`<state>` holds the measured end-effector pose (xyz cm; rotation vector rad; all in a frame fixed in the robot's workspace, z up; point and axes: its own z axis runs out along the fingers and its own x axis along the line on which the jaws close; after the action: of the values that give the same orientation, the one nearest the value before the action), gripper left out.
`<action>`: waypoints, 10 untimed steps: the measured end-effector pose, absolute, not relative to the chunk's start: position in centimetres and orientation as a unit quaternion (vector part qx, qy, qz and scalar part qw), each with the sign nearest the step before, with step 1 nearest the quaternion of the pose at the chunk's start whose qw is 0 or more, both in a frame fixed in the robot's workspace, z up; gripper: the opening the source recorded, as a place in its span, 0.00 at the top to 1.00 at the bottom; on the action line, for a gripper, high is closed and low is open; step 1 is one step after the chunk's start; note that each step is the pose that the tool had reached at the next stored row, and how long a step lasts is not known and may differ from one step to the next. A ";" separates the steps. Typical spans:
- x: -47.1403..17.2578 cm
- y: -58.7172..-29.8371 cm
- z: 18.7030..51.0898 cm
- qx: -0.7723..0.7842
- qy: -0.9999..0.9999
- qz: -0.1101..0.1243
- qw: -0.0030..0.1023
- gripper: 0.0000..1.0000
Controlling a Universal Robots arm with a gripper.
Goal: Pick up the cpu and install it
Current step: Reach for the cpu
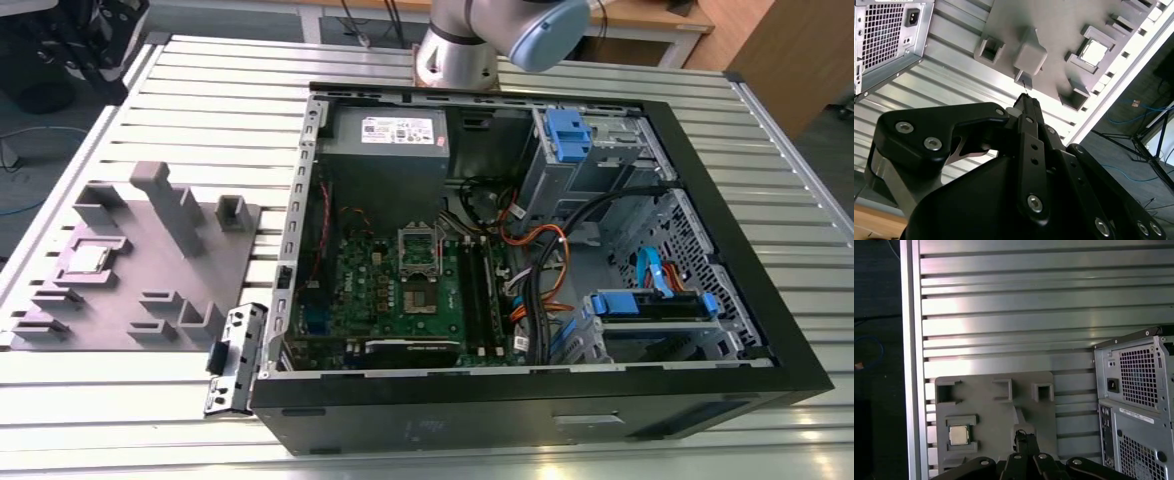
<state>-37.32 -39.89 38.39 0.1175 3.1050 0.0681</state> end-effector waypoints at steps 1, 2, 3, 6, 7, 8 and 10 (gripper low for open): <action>-37.5 -39.9 38.3 0.038 0.999 0.022 0.017 0.89; -37.7 -39.9 38.3 0.038 0.999 0.022 0.017 0.89; -37.8 -39.9 38.3 0.038 0.999 0.022 0.017 0.89; -38.2 -39.9 38.0 0.038 0.999 0.022 0.017 0.89; -38.3 -39.9 38.0 0.038 0.999 0.022 0.017 0.89; -38.4 -39.9 37.9 0.038 0.999 0.022 0.017 0.89; -38.6 -39.9 37.7 0.038 0.999 0.022 0.017 0.89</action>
<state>-38.60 -39.92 37.73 0.1175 3.1048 0.0682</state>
